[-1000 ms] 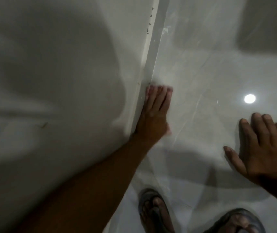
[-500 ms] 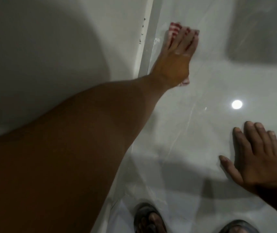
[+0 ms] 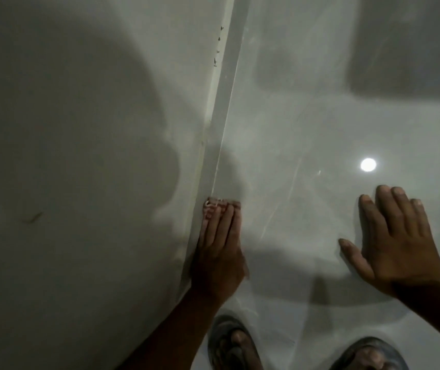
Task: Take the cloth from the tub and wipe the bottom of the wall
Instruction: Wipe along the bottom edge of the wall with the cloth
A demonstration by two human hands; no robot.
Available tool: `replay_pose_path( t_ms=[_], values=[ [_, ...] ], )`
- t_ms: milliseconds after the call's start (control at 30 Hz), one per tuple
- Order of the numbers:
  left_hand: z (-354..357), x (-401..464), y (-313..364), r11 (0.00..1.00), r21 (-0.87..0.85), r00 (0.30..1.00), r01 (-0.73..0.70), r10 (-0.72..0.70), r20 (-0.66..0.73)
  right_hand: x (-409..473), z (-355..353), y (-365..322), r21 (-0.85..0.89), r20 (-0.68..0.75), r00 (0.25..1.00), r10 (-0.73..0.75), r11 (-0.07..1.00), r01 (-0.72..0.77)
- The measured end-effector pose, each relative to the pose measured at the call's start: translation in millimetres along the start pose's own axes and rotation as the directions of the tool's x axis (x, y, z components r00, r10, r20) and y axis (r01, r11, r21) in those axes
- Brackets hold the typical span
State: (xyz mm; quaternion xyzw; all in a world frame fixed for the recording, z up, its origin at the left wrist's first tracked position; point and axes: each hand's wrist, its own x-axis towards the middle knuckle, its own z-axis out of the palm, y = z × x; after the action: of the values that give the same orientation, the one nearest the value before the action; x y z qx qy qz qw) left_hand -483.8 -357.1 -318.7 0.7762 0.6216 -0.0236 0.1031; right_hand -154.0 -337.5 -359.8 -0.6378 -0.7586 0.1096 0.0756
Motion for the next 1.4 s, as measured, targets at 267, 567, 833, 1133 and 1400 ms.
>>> replay_pose_path(
  t_ms=[267, 567, 833, 1133, 1400],
  values=[
    [-33, 234, -3, 0.996, 0.041, 0.996, -0.08, 0.082, -0.036, 1, -1, -2, -0.003, -0.026, 1.0, -0.014, 1.0, 0.014],
    [-55, 337, 6, 0.991, 0.132, 0.999, -0.031, 0.033, -0.018, 3, -3, -1, -0.005, 0.035, 0.999, 0.014, 1.0, -0.014],
    [1, 11, 15, 0.994, 0.023, 0.995, 0.104, -0.104, 0.008, -1, 4, 3, 0.005, -0.057, 0.998, -0.027, 1.0, 0.027],
    [-36, 191, 7, 0.996, 0.07, 0.997, -0.046, 0.05, -0.066, -1, 2, 0, 0.011, -0.005, 0.999, -0.043, 0.999, 0.043],
    [-62, 311, 20, 0.97, 0.212, 0.963, -0.116, 0.057, 0.263, 2, -12, -4, 0.014, 0.063, 0.997, -0.033, 0.999, 0.033]
  ],
)
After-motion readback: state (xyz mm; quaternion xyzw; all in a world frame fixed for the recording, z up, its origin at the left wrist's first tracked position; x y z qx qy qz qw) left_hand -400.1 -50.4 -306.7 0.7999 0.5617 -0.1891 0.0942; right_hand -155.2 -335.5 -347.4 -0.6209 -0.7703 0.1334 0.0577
